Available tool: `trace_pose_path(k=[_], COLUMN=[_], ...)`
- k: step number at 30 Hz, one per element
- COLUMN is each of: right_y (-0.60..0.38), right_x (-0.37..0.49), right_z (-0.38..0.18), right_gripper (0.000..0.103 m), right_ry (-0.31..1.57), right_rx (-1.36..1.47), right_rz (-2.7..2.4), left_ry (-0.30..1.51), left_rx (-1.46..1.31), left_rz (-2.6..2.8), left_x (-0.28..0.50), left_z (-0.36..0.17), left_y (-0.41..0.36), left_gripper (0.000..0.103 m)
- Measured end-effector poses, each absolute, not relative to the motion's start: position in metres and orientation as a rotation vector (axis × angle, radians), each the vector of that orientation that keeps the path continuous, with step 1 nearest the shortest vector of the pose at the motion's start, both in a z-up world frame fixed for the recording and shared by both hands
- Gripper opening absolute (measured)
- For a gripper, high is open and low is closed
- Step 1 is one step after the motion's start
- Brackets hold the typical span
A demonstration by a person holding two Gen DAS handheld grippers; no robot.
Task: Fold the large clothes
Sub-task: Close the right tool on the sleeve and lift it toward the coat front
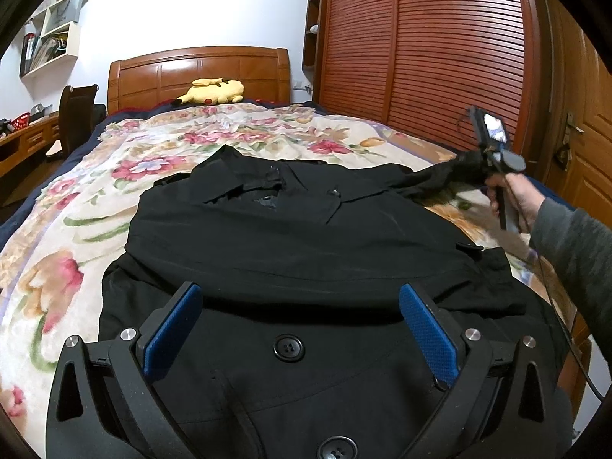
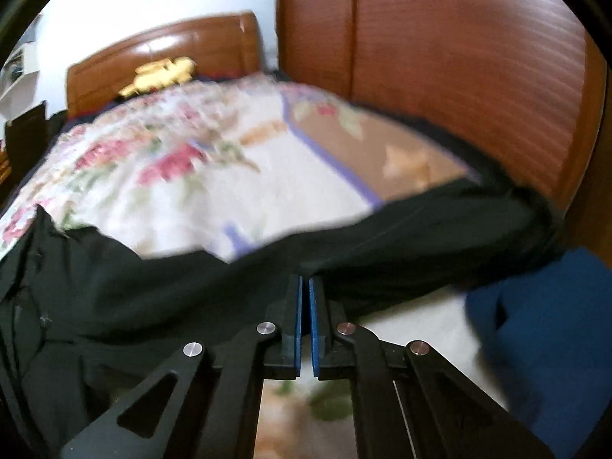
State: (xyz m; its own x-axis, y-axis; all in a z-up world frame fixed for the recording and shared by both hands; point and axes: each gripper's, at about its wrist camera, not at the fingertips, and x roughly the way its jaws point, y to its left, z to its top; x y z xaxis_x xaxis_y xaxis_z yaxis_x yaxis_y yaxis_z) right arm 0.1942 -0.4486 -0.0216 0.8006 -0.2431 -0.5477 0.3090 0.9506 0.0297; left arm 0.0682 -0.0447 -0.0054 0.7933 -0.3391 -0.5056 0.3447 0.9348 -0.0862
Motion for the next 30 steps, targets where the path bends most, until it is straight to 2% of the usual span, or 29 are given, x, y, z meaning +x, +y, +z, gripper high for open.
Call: trace_pose_path(k=[8,15,23,30], right_y=[-0.384,-0.293,-0.244,-0.236], right_x=[0.146,0.091,0.049,0.073], right_z=[0.042,0.056,0.031,0.008], right_gripper=[0.003,0.003,0.003,0.003], right_ry=[0.417,0.335,0.407,0.574], right_rx=[0.003,-0.119,-0.161,-0.176], right_rz=[-0.134,0.107,0.299,0.348], left_ry=[0.533,0.530,0.525,0.524], left_rx=[-0.002,-0.004,-0.004,-0.012], left_rz=[-0.363,-0.353,-0.335,-0.326], left_x=[0.067,0.066,0.065,0.066], left_z=[-0.003,-0.003,-0.001,0.000], left_y=[-0.040,-0.037,-0.028,-0.022], left_gripper=[0.103,0.103,0.103,0.103])
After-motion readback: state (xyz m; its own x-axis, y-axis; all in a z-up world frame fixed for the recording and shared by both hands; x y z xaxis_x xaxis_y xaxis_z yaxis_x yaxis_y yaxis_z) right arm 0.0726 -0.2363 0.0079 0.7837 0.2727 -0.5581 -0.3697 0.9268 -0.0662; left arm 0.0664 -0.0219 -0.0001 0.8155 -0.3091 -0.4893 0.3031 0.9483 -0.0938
